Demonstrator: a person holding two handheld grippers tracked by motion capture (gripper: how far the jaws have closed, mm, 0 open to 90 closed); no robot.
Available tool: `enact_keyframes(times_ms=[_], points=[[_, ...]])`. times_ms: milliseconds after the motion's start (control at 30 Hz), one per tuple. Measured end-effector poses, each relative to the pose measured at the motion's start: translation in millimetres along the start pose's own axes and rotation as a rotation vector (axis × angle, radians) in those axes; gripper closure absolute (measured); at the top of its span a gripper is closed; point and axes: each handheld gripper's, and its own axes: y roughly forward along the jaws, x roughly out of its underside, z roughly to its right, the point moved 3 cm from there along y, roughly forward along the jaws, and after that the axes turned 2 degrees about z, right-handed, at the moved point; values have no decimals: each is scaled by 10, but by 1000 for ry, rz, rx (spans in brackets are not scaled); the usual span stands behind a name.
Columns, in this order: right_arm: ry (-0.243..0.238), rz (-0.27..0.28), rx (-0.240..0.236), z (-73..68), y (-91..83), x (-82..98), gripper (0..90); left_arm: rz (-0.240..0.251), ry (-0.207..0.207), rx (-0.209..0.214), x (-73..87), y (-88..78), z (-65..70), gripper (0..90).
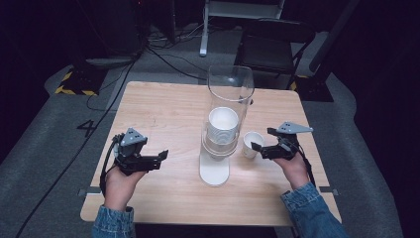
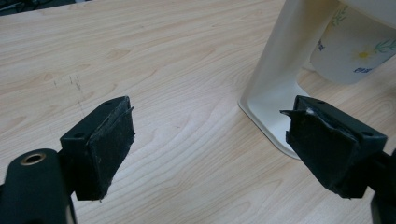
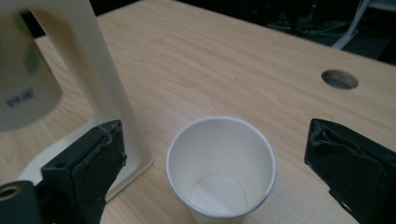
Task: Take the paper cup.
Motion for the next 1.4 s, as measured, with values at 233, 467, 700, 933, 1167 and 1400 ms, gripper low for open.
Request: enact_keyframes(times_ms=[233, 467, 700, 933, 1167, 1400], points=[[58, 27, -57, 8, -325, -220, 81, 3, -11, 0, 1, -21, -31, 151], [25, 45, -57, -5, -628, -363, 123, 1, -11, 6, -4, -46, -57, 151], [-47, 16, -16, 54, -904, -446, 123, 11, -27, 2, 1, -86, -98, 151], [-6, 21, 2, 153, -970, -408, 119, 12, -34, 3, 8, -95, -116, 151], [39, 25, -4, 246, -1038, -361, 119, 7, -38, -10, 30, -101, -159, 150], [35, -19, 70, 393, -1079, -287, 149, 3, -51, -26, 60, -76, -199, 151]])
